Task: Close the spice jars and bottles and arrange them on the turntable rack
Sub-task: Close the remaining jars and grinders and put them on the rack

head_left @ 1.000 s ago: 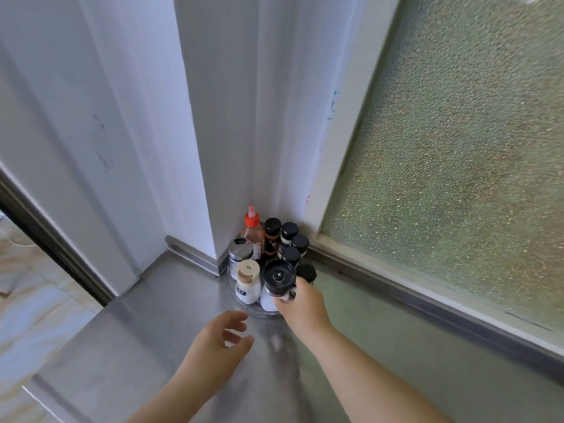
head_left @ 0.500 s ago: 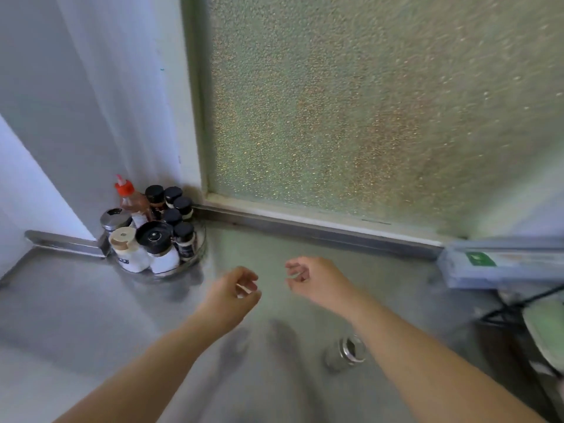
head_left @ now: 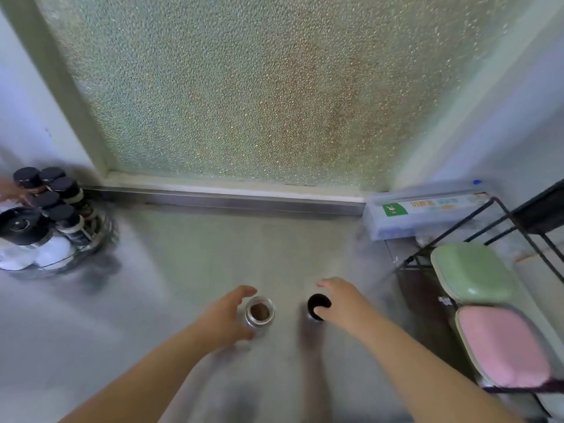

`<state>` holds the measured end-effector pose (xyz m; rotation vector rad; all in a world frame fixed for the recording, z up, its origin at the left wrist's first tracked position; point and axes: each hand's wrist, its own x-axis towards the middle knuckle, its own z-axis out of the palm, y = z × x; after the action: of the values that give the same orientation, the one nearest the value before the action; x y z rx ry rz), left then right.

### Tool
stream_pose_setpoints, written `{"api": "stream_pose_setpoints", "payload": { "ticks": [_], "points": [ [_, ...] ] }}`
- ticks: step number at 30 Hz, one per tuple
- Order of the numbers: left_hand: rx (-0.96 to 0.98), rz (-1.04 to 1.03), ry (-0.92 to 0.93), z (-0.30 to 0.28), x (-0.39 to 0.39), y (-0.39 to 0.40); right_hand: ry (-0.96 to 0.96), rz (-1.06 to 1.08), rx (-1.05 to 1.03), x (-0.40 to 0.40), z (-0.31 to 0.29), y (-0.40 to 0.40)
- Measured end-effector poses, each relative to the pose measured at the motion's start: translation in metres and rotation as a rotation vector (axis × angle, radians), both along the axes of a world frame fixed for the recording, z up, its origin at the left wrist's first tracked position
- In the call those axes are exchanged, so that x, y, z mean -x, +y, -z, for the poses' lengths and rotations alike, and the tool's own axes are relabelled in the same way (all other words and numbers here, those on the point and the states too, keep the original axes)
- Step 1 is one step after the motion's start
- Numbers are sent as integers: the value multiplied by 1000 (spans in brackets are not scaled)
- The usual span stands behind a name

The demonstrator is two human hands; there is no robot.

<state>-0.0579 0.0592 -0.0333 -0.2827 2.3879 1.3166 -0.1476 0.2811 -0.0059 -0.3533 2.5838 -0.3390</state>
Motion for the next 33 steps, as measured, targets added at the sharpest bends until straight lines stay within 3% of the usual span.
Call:
{"api": "stream_pose_setpoints", "payload": {
  "ticks": [5, 14, 18, 21, 26, 33],
  "points": [
    [-101, -89, 42, 6, 3, 13, -82, -39, -3, -3, 34, 19],
    [-146, -178, 100, 13, 2, 26, 41, -124, 18, -4, 45, 8],
    [-143, -230, 165, 3, 1, 19, 55, -118, 222, 5, 0, -6],
    [-169, -246, 262, -27, 6, 10, 93, -231, 300, 17, -54, -21],
    [-78, -178, 532, -99, 18, -3, 190, -494, 249, 18, -141, -46],
    [-61, -99, 583, -143, 26, -18, 240, -567, 322, 3, -194, -65]
  ]
}}
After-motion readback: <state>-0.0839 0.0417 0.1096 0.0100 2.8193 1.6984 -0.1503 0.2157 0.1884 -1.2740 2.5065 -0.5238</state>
